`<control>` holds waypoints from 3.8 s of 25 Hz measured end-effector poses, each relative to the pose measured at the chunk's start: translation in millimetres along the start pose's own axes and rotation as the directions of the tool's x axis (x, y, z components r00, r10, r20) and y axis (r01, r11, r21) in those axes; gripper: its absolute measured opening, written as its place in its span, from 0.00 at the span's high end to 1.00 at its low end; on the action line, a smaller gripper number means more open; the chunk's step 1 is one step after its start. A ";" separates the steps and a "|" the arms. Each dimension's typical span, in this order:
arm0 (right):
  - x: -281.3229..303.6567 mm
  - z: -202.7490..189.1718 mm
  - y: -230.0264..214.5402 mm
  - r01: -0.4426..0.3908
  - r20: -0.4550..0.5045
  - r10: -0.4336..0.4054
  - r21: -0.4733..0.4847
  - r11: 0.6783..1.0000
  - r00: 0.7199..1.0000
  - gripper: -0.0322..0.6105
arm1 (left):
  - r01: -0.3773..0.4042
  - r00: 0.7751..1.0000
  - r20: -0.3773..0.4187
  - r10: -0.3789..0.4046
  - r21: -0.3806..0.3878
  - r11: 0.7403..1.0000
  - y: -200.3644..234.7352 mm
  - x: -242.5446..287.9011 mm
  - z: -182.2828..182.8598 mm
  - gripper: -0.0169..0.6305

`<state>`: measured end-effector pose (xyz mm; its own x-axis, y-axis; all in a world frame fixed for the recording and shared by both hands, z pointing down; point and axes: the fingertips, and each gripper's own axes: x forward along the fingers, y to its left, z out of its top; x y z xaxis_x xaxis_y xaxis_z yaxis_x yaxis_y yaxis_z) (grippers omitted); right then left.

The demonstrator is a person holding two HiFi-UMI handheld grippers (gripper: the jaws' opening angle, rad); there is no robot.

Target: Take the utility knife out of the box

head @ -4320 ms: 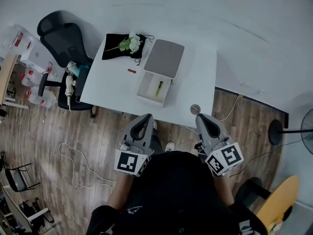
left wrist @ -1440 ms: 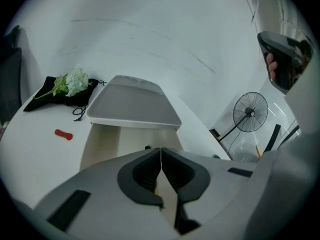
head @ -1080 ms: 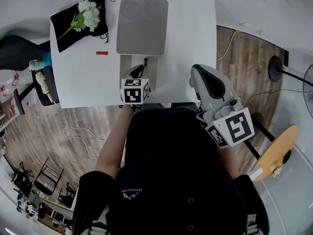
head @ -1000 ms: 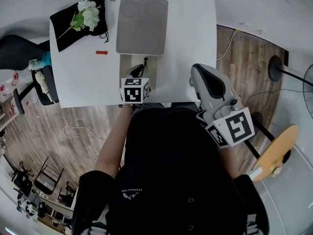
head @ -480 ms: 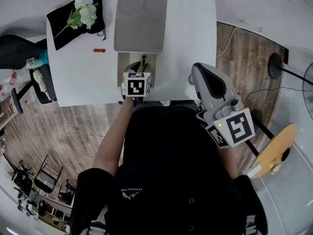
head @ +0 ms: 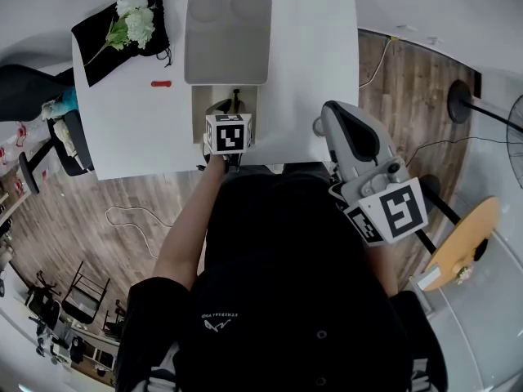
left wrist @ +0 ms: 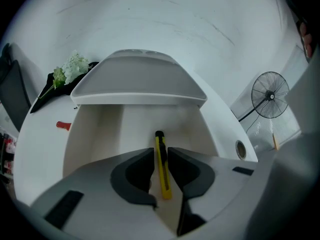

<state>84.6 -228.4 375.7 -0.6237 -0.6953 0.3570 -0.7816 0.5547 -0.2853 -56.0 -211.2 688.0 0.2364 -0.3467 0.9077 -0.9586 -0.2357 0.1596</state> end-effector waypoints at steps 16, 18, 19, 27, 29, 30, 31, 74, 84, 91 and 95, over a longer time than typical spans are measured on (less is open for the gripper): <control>-10.3 -0.5 7.9 0.017 0.020 -0.017 -0.012 1.000 1.000 0.94 | -0.024 1.000 0.014 0.024 -0.005 1.000 4.8 -4.0 1.0 0.90; -12.2 -0.2 7.9 0.024 0.026 -0.023 -0.010 1.000 0.999 0.94 | -0.023 1.000 0.013 0.023 -0.005 1.000 6.0 -5.3 -1.6 0.90; -13.0 0.0 8.1 0.026 0.029 -0.026 -0.009 1.000 0.999 0.94 | -0.021 1.000 0.013 0.021 -0.004 1.000 6.5 -6.3 -2.6 0.90; -22.2 0.9 17.6 0.031 0.047 -0.031 -0.014 0.999 0.998 0.94 | -0.016 0.998 0.061 0.016 -0.004 1.000 7.8 -24.8 2.7 0.90; -24.0 0.0 20.1 0.033 0.051 -0.032 -0.013 0.999 0.998 0.94 | -0.011 0.997 0.070 0.012 -0.010 1.000 9.1 -28.8 3.3 0.90; -25.2 -0.5 21.3 0.034 0.052 -0.033 -0.013 0.999 0.998 0.94 | -0.010 0.997 0.075 0.011 -0.010 1.000 9.3 -30.8 3.8 0.90; -26.7 -1.1 22.7 0.036 0.053 -0.035 -0.014 0.999 0.998 0.94 | -0.011 0.997 0.080 0.011 -0.010 1.000 9.5 -33.3 4.1 0.90; -11.7 -53.3 117.0 -0.023 0.046 0.025 -0.030 0.999 0.999 0.94 | 0.082 0.810 0.571 -0.136 0.119 0.989 15.0 -240.9 46.2 0.90; -14.8 -49.8 121.0 0.025 0.069 -0.022 -0.045 0.999 0.997 0.94 | 0.082 0.714 0.665 -0.217 0.229 0.970 0.4 -278.1 53.6 0.90; -26.7 -32.2 109.4 0.080 0.121 -0.074 -0.046 0.996 0.990 0.94 | 0.090 0.659 0.708 -0.255 0.262 0.961 -10.9 -296.1 74.4 0.90; -27.4 -22.9 103.0 0.099 0.151 -0.091 -0.045 0.994 0.984 0.94 | 0.088 0.626 0.732 -0.268 0.275 0.957 -13.8 -306.3 88.8 0.90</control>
<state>21.2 -141.8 356.9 -0.5430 -0.8039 0.2426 -0.8385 0.5036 -0.2080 -101.0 -182.4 373.4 0.5210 -0.8186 0.2416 -0.8533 -0.5059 0.1261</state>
